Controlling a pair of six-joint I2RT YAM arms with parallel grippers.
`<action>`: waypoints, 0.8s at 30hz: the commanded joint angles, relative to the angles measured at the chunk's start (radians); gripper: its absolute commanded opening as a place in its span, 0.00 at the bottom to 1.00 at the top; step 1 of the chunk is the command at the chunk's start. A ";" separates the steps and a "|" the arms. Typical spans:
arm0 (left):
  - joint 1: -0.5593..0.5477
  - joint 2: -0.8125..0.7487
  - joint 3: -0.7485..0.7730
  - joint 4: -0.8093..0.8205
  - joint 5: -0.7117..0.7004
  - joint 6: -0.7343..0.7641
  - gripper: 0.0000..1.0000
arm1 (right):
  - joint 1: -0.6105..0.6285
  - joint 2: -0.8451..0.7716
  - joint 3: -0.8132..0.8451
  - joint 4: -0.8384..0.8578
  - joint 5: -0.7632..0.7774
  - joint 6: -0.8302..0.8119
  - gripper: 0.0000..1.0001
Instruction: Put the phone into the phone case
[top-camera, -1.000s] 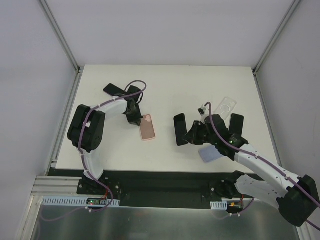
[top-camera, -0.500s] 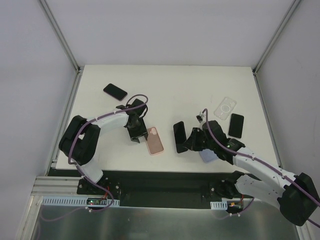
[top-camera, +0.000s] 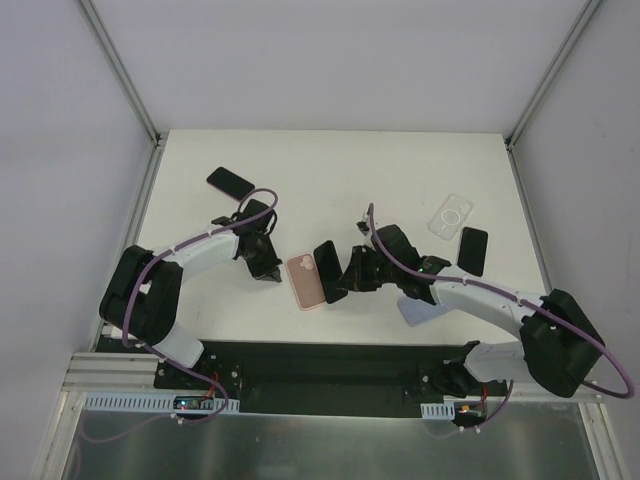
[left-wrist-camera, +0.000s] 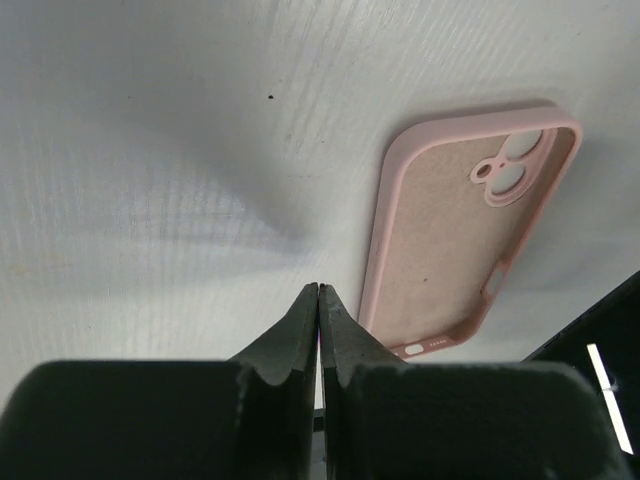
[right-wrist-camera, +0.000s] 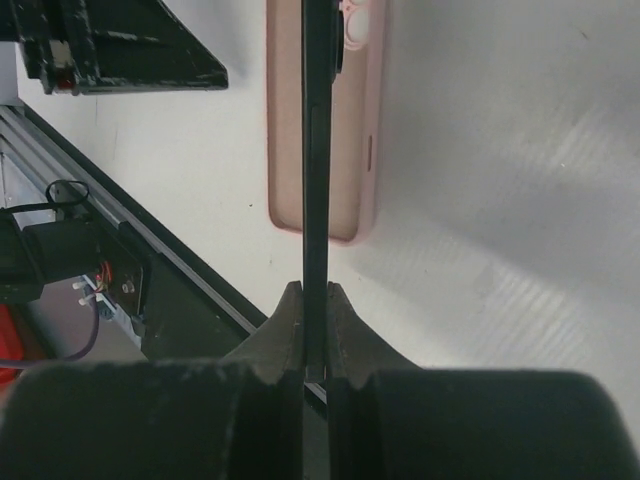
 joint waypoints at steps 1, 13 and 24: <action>0.017 -0.017 -0.057 0.097 0.091 0.010 0.00 | 0.003 0.059 0.082 0.132 -0.095 0.004 0.01; 0.020 0.031 -0.100 0.177 0.144 -0.001 0.00 | 0.032 0.220 0.149 0.151 -0.125 0.002 0.01; 0.020 0.037 -0.114 0.175 0.148 -0.001 0.00 | 0.035 0.329 0.168 0.181 -0.144 -0.002 0.01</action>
